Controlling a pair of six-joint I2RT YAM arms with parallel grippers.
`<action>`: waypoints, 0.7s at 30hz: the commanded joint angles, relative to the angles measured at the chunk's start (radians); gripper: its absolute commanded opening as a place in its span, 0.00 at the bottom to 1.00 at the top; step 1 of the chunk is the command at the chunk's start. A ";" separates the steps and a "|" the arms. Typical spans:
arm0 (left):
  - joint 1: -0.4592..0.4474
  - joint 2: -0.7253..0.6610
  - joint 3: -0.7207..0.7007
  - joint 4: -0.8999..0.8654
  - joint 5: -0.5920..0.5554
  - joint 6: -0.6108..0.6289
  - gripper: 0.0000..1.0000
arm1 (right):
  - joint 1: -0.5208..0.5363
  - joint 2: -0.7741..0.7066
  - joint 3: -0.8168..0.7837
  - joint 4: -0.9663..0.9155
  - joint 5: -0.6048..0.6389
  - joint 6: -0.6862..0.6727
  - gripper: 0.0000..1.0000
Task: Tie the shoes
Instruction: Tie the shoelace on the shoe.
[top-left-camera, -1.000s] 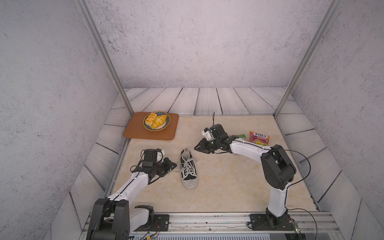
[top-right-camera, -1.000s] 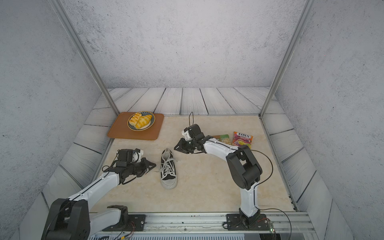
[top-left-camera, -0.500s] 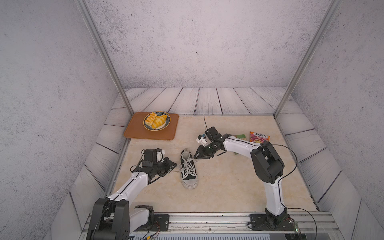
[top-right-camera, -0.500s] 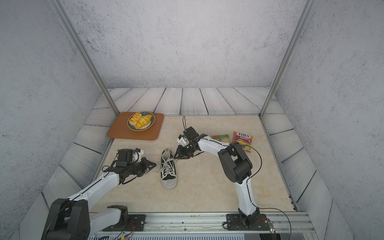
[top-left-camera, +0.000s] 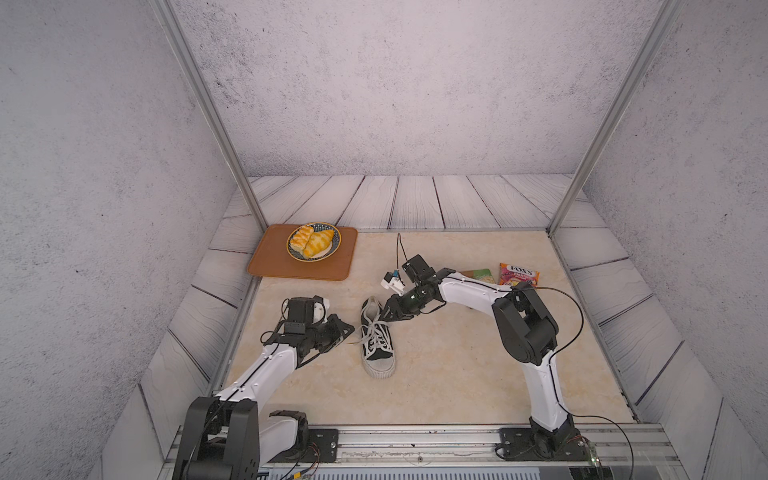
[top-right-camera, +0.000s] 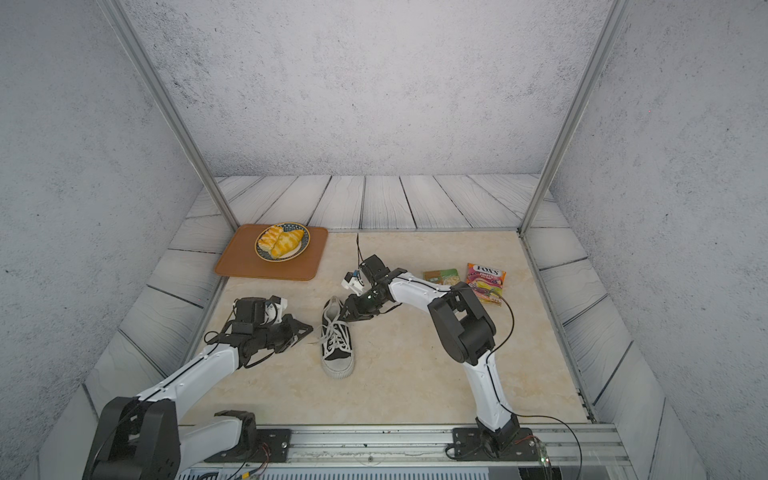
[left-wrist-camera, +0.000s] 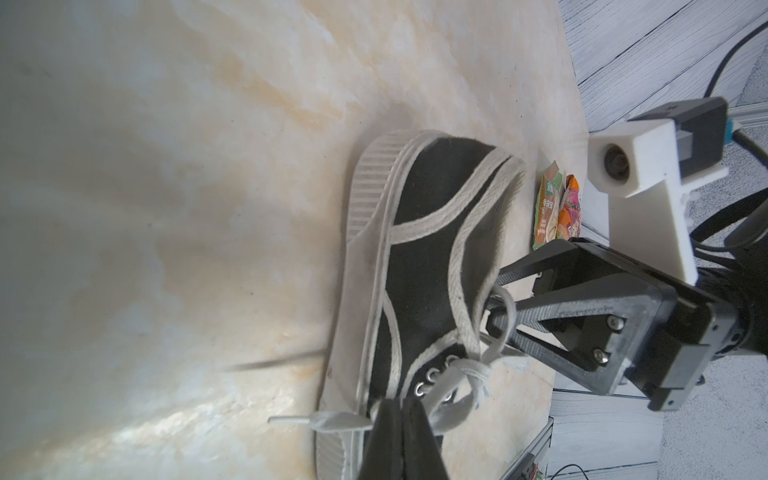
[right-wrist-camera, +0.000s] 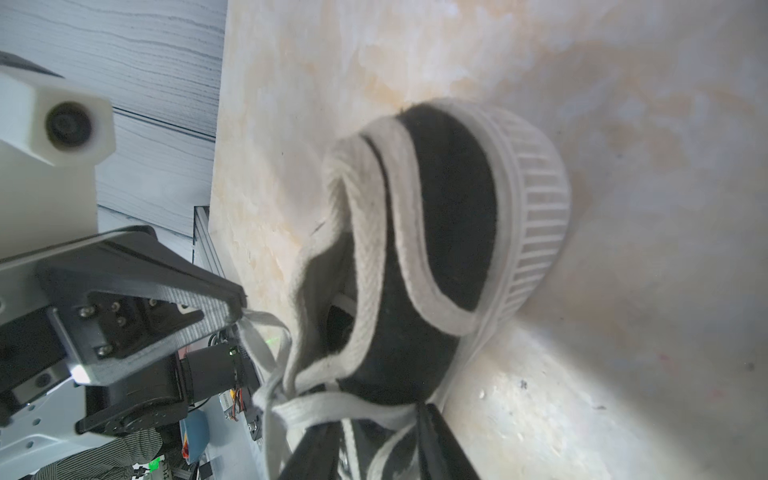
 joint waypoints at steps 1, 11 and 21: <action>0.009 -0.002 0.002 0.012 0.012 0.003 0.00 | 0.003 0.028 0.010 -0.004 0.000 -0.028 0.33; 0.008 -0.002 0.001 0.017 0.014 0.001 0.00 | 0.003 -0.070 -0.059 0.013 0.102 -0.031 0.19; 0.008 -0.009 0.001 0.013 0.015 0.001 0.00 | 0.002 -0.122 -0.070 0.019 0.133 -0.023 0.18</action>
